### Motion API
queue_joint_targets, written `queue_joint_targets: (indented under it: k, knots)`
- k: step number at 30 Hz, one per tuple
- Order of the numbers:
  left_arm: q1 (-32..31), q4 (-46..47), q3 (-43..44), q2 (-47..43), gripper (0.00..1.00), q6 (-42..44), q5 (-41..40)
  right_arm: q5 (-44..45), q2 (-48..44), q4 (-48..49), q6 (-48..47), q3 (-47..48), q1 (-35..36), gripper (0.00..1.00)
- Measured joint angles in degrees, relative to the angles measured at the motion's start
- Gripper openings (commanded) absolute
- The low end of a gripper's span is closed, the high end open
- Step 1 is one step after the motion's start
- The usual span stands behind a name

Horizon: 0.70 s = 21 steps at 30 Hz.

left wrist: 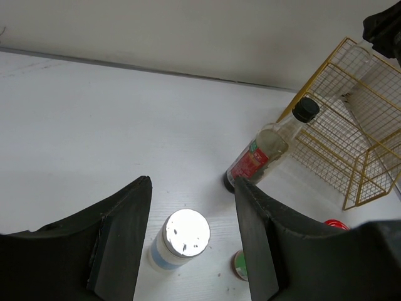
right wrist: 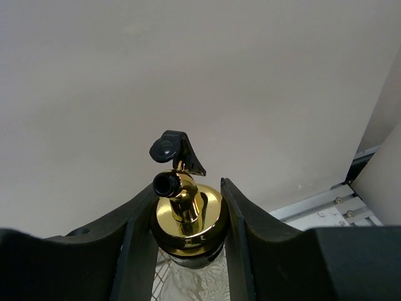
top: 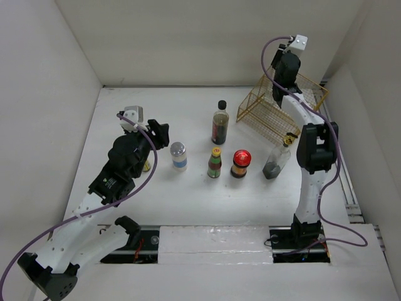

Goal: Organize the condiment bottles

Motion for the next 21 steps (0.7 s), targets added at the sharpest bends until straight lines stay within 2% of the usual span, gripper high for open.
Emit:
queue_joint_targets:
  k: [1,2,5,6,9,13,21]
  knots:
    - [0.0,0.0,0.0,0.0,0.51,0.0,0.11,-0.02,-0.28,0.66,0.26,-0.74,-0.04,0.23]
    - [0.0,0.0,0.0,0.0,0.51,0.0,0.13,-0.07,-0.68,0.98,0.48,-1.38,-0.26,0.33]
    - [0.0,0.0,0.0,0.0,0.51,-0.02,0.35,-0.2,-1.64,1.57,1.22,-2.93,-0.59,0.54]
    - [0.0,0.0,0.0,0.0,0.51,-0.02,0.42,-0.2,-1.95,1.66,1.62,-3.39,-0.66,0.65]
    - [0.0,0.0,0.0,0.0,0.51,-0.02,0.63,-0.24,-2.62,1.27,2.36,-3.54,-0.72,0.77]
    - [0.0,0.0,0.0,-0.09,0.52,-0.04,1.2,-0.68,-4.83,-2.01,3.41,-2.75,-0.81,0.86]
    - [0.0,-0.02,0.0,-1.73,0.52,-0.28,2.21,-6.32,-15.91,-11.78,6.16,-0.76,-1.81,0.9]
